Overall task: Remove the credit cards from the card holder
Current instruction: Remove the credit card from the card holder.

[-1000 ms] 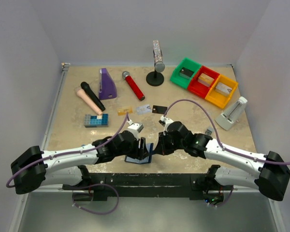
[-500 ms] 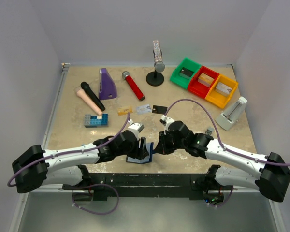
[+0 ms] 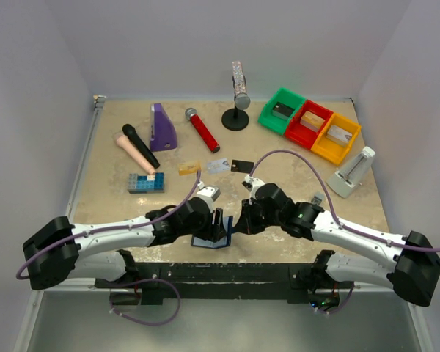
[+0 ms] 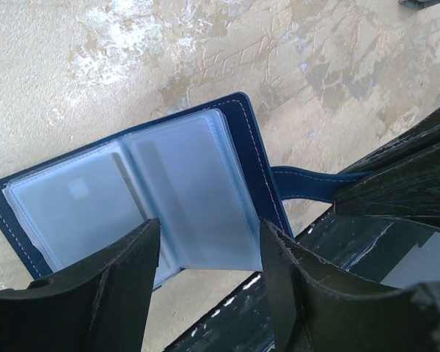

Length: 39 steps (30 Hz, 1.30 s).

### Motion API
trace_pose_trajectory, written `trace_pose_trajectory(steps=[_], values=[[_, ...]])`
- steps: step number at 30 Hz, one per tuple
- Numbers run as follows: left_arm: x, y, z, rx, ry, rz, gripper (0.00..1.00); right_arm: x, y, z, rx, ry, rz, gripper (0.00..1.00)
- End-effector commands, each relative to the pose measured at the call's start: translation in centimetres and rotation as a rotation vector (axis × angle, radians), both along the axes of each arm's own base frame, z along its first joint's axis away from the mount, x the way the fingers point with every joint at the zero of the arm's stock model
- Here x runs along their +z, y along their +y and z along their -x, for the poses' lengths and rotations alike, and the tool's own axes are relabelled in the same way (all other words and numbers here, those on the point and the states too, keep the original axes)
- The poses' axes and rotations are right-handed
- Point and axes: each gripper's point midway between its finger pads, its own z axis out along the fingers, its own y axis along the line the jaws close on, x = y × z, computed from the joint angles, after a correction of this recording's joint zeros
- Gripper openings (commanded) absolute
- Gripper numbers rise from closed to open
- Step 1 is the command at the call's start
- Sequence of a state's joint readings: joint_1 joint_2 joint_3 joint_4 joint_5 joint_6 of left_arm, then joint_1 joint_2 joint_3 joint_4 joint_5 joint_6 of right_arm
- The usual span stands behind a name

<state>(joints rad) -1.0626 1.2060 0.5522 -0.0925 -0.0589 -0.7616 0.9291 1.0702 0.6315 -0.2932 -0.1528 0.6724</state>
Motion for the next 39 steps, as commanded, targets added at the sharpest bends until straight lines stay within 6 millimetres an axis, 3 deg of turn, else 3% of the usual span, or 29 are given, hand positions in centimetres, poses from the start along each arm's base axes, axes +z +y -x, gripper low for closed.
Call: trace_pose_trajectory(steps=[1, 11, 19, 29, 39], values=[[1.0, -1.0, -0.4, -0.023, -0.030, 0.025, 0.61, 1.4, 0.3, -0.1, 0.019, -0.027, -0.033, 0.00], [0.3, -0.8, -0.4, -0.014, -0.021, 0.000, 0.60, 1.3, 0.1, 0.0, 0.018, -0.028, -0.031, 0.00], [-0.4, 1.2, -1.2, 0.040, -0.050, -0.090, 0.59, 1.3, 0.0, 0.1, 0.016, -0.027, -0.029, 0.00], [0.8, 3.1, -2.1, 0.108, -0.105, -0.124, 0.59, 1.2, -0.1, 0.2, 0.015, -0.027, -0.027, 0.00], [0.6, 3.9, -2.2, 0.124, -0.114, -0.151, 0.59, 0.6, -0.3, 0.0, 0.009, -0.026, -0.015, 0.00]])
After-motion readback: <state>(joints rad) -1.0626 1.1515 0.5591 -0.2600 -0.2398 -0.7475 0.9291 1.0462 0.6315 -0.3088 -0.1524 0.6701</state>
